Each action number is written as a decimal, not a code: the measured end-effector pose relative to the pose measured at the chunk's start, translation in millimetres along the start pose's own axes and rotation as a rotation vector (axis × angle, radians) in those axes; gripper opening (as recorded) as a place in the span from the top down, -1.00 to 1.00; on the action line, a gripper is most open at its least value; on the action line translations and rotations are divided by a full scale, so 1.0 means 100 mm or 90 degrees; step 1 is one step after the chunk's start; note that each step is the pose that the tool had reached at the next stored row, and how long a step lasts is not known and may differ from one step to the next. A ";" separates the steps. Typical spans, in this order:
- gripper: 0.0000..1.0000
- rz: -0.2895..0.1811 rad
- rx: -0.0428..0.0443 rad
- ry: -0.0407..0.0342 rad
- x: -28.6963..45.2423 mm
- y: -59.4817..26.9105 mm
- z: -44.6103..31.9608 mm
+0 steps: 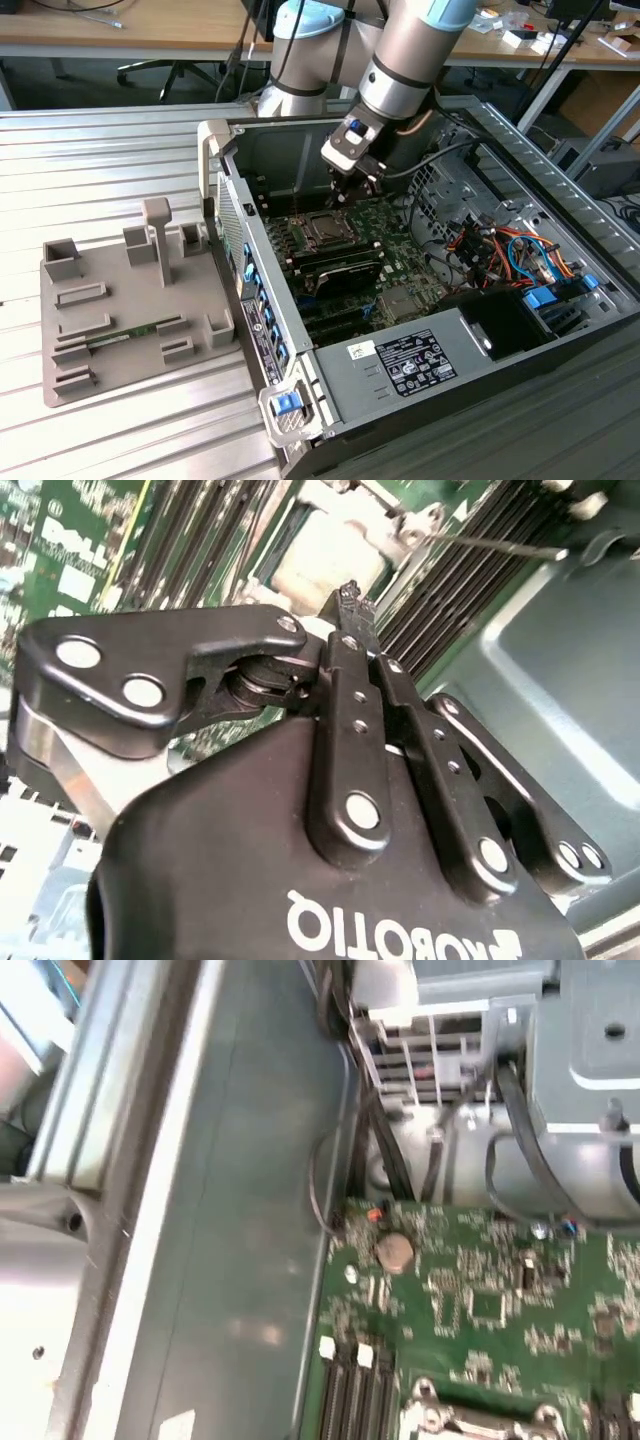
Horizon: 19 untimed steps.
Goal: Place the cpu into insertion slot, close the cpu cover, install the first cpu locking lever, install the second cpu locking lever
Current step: 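Close the cpu cover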
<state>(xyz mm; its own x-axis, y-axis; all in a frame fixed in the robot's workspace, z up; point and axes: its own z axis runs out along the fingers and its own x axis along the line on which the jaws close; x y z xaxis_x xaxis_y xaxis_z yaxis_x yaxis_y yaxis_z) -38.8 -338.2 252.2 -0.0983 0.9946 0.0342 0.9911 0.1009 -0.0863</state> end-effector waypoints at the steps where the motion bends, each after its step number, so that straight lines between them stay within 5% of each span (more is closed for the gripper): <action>1: 0.80 0.000 -0.0162 -0.0016 0.000 -0.001 0.000; 2: 0.80 -0.001 -0.0268 -0.0026 0.000 -0.002 0.002; 19: 0.80 -0.002 -0.0738 -0.0074 0.000 -0.001 0.001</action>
<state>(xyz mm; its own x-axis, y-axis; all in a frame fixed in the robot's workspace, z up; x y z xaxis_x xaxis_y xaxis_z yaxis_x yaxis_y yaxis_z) -39.0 -338.2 252.1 -0.1017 0.9946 0.0226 0.9944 0.1010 0.0295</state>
